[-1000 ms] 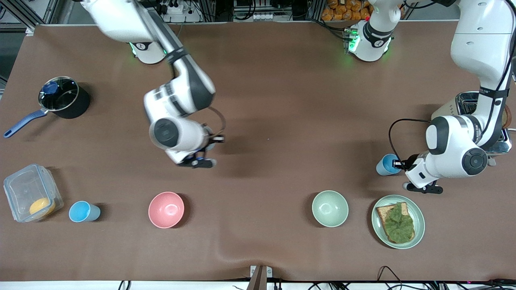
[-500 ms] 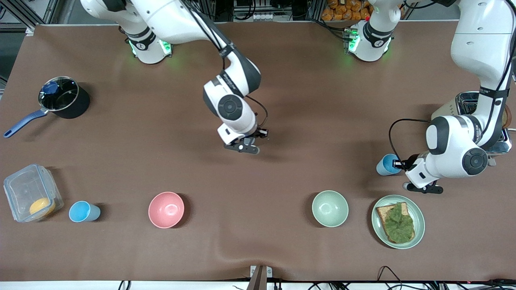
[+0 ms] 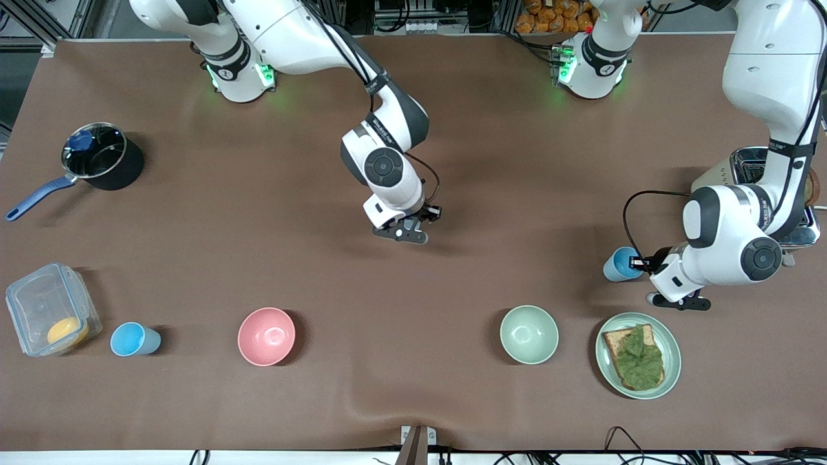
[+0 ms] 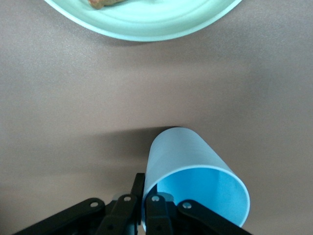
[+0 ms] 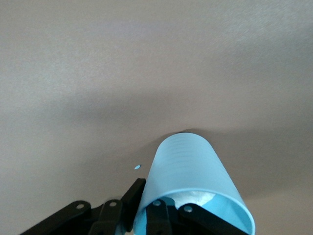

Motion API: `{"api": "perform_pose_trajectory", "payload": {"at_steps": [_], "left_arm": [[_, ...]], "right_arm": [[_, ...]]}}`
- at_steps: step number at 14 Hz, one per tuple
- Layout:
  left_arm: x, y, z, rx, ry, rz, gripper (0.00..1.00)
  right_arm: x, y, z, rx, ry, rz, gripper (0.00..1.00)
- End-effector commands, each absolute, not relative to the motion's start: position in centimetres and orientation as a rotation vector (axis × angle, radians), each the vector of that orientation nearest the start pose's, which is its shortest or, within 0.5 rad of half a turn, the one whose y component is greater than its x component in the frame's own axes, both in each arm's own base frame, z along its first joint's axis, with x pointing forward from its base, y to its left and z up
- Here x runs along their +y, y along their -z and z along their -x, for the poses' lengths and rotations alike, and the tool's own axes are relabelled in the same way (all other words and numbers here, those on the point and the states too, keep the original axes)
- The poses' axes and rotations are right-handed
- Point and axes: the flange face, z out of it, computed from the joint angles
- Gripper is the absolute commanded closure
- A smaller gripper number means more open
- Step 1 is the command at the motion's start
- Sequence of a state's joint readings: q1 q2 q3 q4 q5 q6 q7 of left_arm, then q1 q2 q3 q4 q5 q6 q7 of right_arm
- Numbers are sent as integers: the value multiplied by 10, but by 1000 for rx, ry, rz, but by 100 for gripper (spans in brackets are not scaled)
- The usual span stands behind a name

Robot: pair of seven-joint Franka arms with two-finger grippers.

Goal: Stack blue cups with both arms
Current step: 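Carry the blue cup with the right gripper to the table middle, then set the cup down, open the right gripper and withdraw it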

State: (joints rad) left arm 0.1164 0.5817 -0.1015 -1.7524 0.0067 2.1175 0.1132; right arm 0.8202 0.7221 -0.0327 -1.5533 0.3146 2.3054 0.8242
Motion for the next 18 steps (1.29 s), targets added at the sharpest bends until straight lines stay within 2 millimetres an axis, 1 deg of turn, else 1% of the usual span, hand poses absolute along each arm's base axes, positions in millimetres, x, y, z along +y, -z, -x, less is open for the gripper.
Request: {"api": "perform_pose_trajectory", "payload": {"at_steps": [1,2,3,5,6,8,9,10,11,12,14,15,16,18], "left_arm": [[11,-223,-641,116,-336,3179,100],[12,-223,-641,113,-337,3178,100],[11,-223,-641,116,-336,3179,100],[11,-223,-641,116,-336,3179,100],[12,-223,-641,113,-337,3178,100],[11,-223,-641,116,-336,3179,100],[12,-223,-641,113,-336,3179,100],[13,-226,-641,111,-329,3179,100],[13,-231,-641,111,-329,3178,100],[14,-237,-640,110,-329,3178,100],[13,-244,-638,89,-327,3174,100],[10,-249,-638,71,-318,3172,100],[8,-256,-637,59,-321,3170,100],[4,-274,-631,66,-379,3160,100]], "right_arm": [[518,-223,-495,392,-202,2917,1],[520,-225,-495,386,-196,2916,0],[525,-235,-499,372,-179,2903,0],[525,-255,-511,374,-148,2877,0],[524,-262,-514,366,-136,2874,0],[513,-280,-525,360,-135,2885,0],[502,-292,-537,351,-139,2896,0],[487,-313,-549,302,-122,2923,0],[467,-331,-562,237,-96,2953,0],[445,-355,-574,189,-76,2966,0],[394,-385,-595,141,-122,2984,0],[368,-405,-602,128,-146,2988,0],[337,-428,-607,113,-176,2989,0],[291,-474,-602,57,-231,3016,0]]}}
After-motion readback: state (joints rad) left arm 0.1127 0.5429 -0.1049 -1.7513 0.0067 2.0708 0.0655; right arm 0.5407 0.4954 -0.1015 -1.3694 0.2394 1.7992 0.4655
